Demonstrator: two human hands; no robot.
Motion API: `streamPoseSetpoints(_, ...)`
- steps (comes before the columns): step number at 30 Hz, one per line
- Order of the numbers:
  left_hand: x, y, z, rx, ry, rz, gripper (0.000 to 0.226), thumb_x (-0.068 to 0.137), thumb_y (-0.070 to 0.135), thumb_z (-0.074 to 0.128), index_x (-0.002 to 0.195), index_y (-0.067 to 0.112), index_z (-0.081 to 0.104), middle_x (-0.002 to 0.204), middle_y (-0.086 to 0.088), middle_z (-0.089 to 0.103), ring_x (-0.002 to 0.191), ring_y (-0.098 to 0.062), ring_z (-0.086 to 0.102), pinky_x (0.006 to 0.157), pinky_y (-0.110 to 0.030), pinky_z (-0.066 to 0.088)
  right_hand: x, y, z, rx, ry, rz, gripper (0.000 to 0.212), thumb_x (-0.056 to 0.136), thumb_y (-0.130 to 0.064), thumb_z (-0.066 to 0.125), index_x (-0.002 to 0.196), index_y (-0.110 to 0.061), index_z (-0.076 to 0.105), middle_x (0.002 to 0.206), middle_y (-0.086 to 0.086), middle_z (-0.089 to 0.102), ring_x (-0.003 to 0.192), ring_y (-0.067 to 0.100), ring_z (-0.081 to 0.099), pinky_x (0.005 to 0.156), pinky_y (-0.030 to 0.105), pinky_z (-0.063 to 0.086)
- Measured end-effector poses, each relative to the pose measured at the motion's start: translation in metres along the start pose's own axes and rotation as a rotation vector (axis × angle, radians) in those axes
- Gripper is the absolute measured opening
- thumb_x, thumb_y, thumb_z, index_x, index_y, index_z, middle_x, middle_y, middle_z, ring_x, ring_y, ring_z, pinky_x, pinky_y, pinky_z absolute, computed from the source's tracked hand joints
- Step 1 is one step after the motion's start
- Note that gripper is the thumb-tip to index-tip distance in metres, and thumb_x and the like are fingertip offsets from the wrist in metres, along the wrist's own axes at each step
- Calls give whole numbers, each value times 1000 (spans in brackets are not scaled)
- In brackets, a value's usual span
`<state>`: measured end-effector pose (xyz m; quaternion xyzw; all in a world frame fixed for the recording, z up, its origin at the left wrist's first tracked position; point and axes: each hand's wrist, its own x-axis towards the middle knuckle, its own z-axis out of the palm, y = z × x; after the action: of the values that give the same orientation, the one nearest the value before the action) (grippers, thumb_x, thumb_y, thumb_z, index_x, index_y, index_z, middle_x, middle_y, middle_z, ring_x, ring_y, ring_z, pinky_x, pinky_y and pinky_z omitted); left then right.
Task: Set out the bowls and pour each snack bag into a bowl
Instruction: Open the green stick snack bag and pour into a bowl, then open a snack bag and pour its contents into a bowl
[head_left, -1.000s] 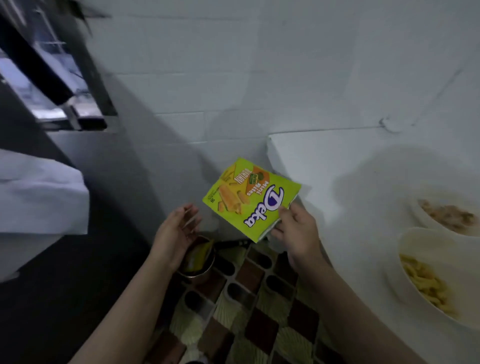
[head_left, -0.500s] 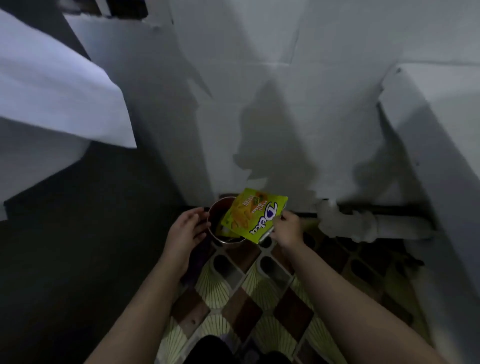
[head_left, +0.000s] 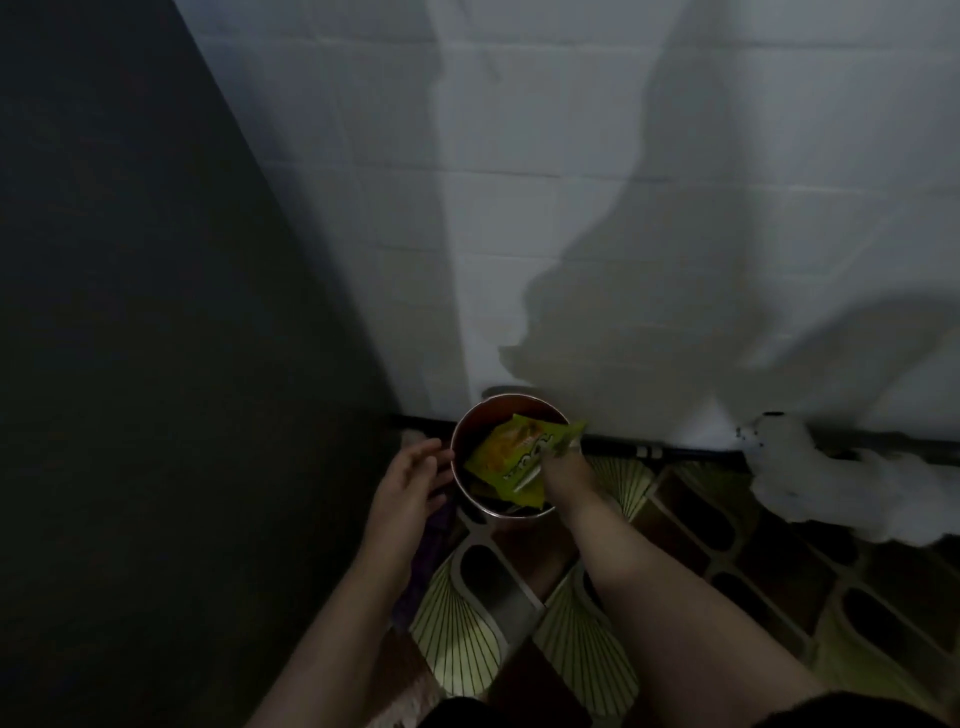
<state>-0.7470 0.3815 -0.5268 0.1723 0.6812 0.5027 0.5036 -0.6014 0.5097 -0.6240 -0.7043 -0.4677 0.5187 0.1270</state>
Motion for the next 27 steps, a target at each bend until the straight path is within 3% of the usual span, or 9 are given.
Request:
streamPoseSetpoints(3,-20,24,4,45,-21,14,26,103,22,42,121,24,60,120,2,65,110,-14,62,98,-37,49,-42,-23,-10,87,15,-101,33,102,-26,44,130,-12,55,126,15,61,113,32,58,87,34,48)
streamPoseSetpoints(5,-41,57,19,52,-42,64,25,103,21,42,118,23,61,118,1,66,109,-17,62,97,-39,50,-85,-51,-30,222,86,-249,21,101,-31,47,115,-27,62,117,6,67,104,24,63,92,41,52)
streamPoseSetpoints(7,-71,107,47,50,-74,148,23,103,19,42,116,18,61,113,-1,68,105,-19,64,90,-35,53,-137,-89,-70,392,189,-391,16,102,-29,47,95,-28,62,97,0,70,85,14,67,81,34,56)
streamPoseSetpoints(10,-126,184,91,50,-160,308,23,104,20,41,112,13,60,106,-1,69,98,-21,67,83,-34,56,-218,-148,-143,631,287,-555,24,104,-26,43,85,-23,58,79,-1,65,72,15,62,71,34,53)
streamPoseSetpoints(16,-259,322,166,8,-452,598,21,104,19,41,97,13,60,89,1,67,81,-16,63,81,-37,49,-376,-238,-289,732,526,-872,26,103,-23,39,81,-18,53,70,5,56,60,19,50,58,32,45)
streamPoseSetpoints(21,-352,382,216,3,-747,686,22,104,16,39,94,12,58,88,5,66,79,-13,62,76,-30,50,-484,-249,-389,609,806,-917,26,105,-16,39,84,-8,53,73,7,60,56,20,55,56,34,49)
streamPoseSetpoints(27,-442,399,268,59,-1067,735,21,105,17,37,98,14,57,92,1,65,80,-15,62,73,-27,49,-582,-204,-456,541,1116,-834,26,105,-15,38,85,-9,54,74,8,61,56,22,55,55,37,49)
